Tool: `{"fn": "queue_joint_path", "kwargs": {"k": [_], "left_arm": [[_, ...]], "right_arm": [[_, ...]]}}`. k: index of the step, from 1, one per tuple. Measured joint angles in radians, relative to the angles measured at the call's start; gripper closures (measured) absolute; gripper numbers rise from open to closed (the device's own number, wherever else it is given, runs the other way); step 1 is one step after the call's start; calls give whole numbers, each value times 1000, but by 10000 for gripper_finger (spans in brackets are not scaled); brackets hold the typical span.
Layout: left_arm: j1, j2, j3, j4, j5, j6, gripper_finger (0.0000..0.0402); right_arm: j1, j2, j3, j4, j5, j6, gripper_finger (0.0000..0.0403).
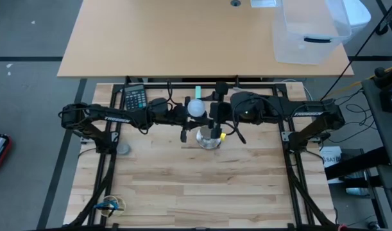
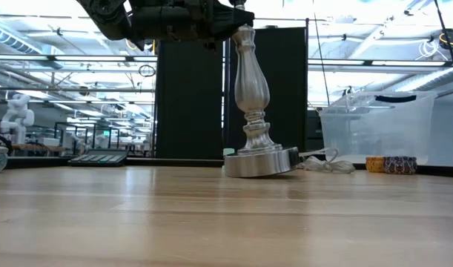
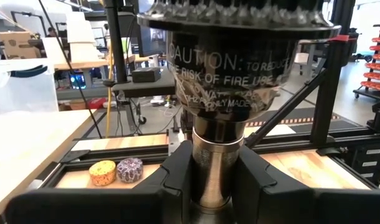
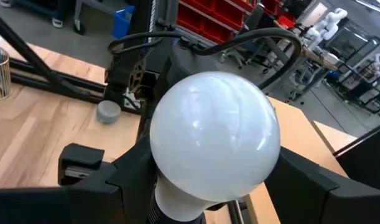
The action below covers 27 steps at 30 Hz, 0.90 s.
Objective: Screw lightbulb
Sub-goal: Remove the white lightbulb from the desk lamp
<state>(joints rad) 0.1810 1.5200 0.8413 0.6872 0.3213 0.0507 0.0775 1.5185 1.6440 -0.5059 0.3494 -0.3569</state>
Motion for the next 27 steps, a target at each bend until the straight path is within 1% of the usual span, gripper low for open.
{"fn": "queue_joint_path", "kwargs": {"k": [10, 15, 18, 19, 21, 23, 27], "left_arm": [[0, 0, -2, -1, 7, -13, 328], [0, 0, -2, -1, 28, -17, 328], [-3, 0, -2, -1, 33, -18, 328], [-3, 0, -3, 0, 43, -17, 328], [-3, -3, -6, -4, 103, -25, 328], [-3, -2, -4, -1, 130, -38, 328], [-3, -2, -5, -4, 142, -60, 328]], "right_arm": [[-21, -32, -3, -32, -77, -38, 156], [-47, -39, -3, -44, -164, -52, 156], [-63, -40, -2, -56, -194, -52, 156], [-71, -40, -2, -75, -213, -53, 156], [-87, -39, -14, -171, -252, -60, 157], [-99, -25, -15, -162, -270, -59, 159], [-121, -42, -7, -191, -278, -54, 167]]}}
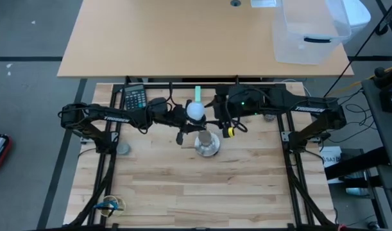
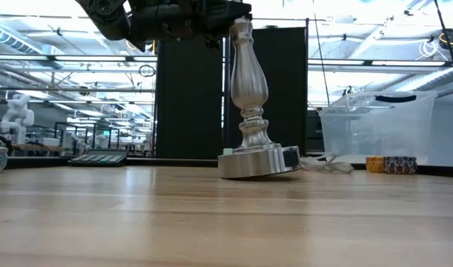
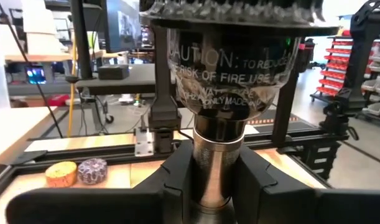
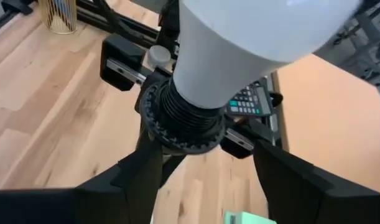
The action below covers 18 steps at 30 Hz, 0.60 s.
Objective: Screw lightbulb
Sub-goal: Remove the white lightbulb from the desk lamp
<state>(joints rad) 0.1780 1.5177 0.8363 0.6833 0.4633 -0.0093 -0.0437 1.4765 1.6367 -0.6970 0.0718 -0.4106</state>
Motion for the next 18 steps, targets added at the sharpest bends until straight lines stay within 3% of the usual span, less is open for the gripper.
{"fn": "queue_joint_path", "kwargs": {"k": [13, 18], "left_arm": [[30, 0, 2, -30, -2, -13, 328], [30, 0, 2, -30, -7, -7, 328]], "right_arm": [[9, -29, 3, -28, 105, 85, 174], [43, -45, 3, -69, 211, 110, 174]]}}
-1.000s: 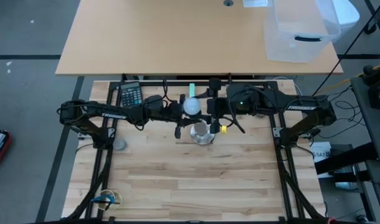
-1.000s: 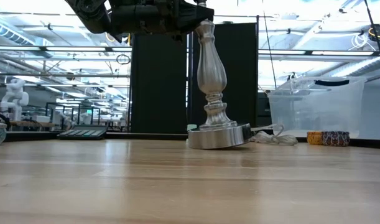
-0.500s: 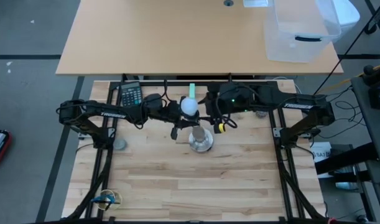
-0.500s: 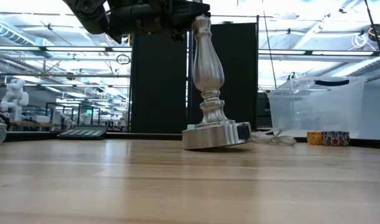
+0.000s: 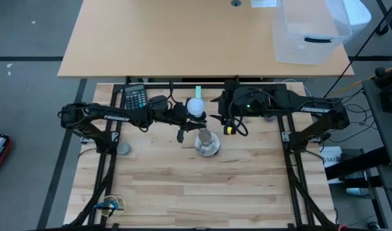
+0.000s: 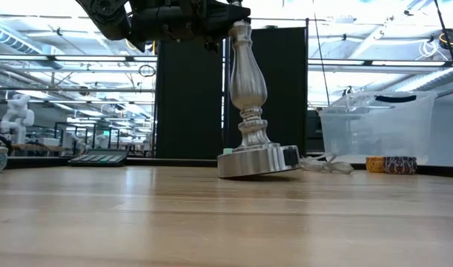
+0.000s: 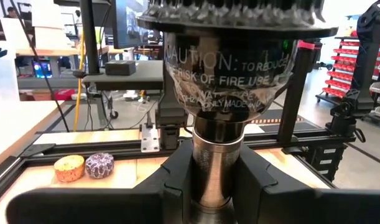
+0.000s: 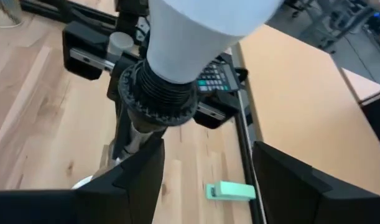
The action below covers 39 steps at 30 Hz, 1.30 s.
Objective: Screw lightbulb
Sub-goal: Remove the white lightbulb from the desk lamp
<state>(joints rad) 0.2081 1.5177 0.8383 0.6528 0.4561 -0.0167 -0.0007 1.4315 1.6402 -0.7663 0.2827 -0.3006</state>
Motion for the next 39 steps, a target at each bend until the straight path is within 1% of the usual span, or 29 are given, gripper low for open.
{"fn": "queue_joint_path", "kwargs": {"k": [6, 11, 16, 20, 24, 27, 30, 36, 39], "left_arm": [[0, 0, 0, 1, -2, 4, 328], [0, 1, -1, 1, -3, 6, 328], [1, 1, -1, 1, -3, 7, 328], [1, 1, -1, 1, -4, 17, 328], [1, 1, -1, 1, -5, 18, 328], [1, 1, -1, 1, -5, 17, 328], [1, 1, -1, 1, -9, 11, 328], [1, 1, -1, 2, -9, 8, 328], [1, 1, -1, 2, -9, 7, 328]], "right_arm": [[67, -53, 0, -49, 108, 79, 176], [147, -102, 2, -45, 249, 123, 177], [221, -113, 2, -45, 355, 180, 177], [273, -96, 1, -37, 433, 211, 177], [315, -89, -48, 73, 460, 197, 177], [344, -88, -123, 208, 463, 163, 177], [379, -87, -211, 336, 492, 136, 177], [457, -86, -377, 574, 566, 128, 177], [499, -86, -452, 704, 621, 121, 177]]}}
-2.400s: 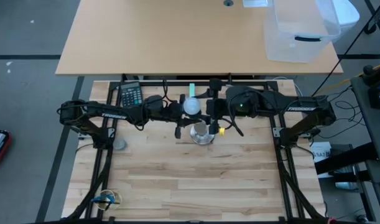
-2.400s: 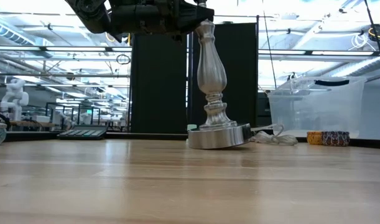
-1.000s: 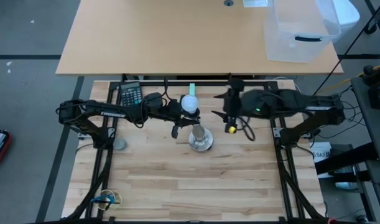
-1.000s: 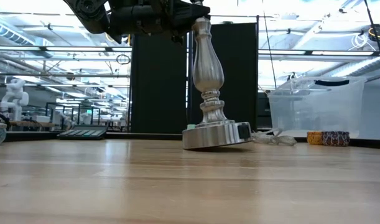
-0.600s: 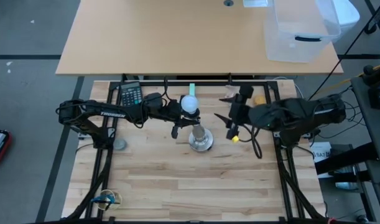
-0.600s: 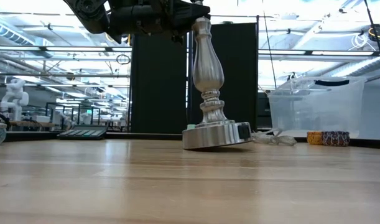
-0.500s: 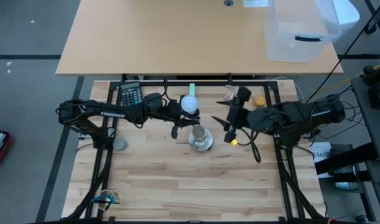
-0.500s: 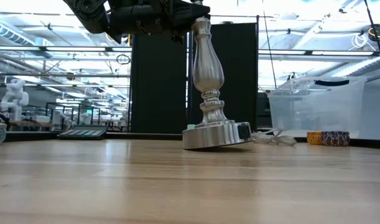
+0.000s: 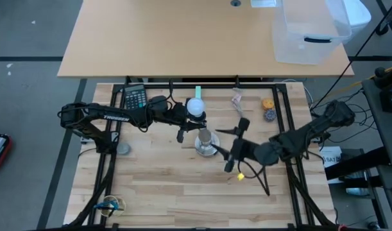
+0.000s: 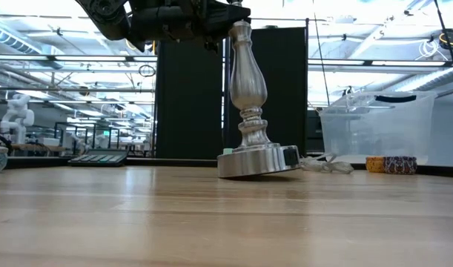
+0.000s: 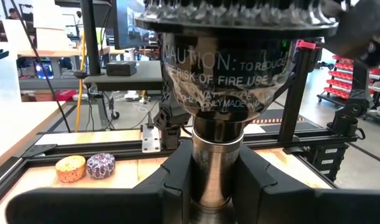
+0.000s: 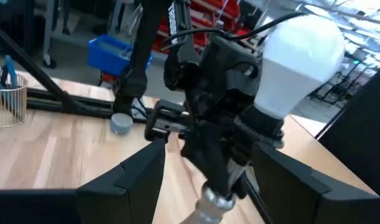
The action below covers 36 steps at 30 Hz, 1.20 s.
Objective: Screw lightbulb
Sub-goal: Remove the white lightbulb from the desk lamp
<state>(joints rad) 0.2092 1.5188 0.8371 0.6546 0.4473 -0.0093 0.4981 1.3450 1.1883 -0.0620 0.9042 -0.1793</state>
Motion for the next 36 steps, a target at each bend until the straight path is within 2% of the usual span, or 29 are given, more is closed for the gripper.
{"fn": "queue_joint_path", "kwargs": {"k": [12, 20, 36], "left_arm": [[0, 0, 0, 0, -6, 0, 328], [0, 0, 0, 0, -6, 10, 328], [0, 0, 0, -1, -14, 12, 328]], "right_arm": [[120, 0, -280, 484, 222, -54, 177], [116, 0, -405, 680, 223, -70, 177], [18, -1, -610, 1058, 185, -99, 177]]}}
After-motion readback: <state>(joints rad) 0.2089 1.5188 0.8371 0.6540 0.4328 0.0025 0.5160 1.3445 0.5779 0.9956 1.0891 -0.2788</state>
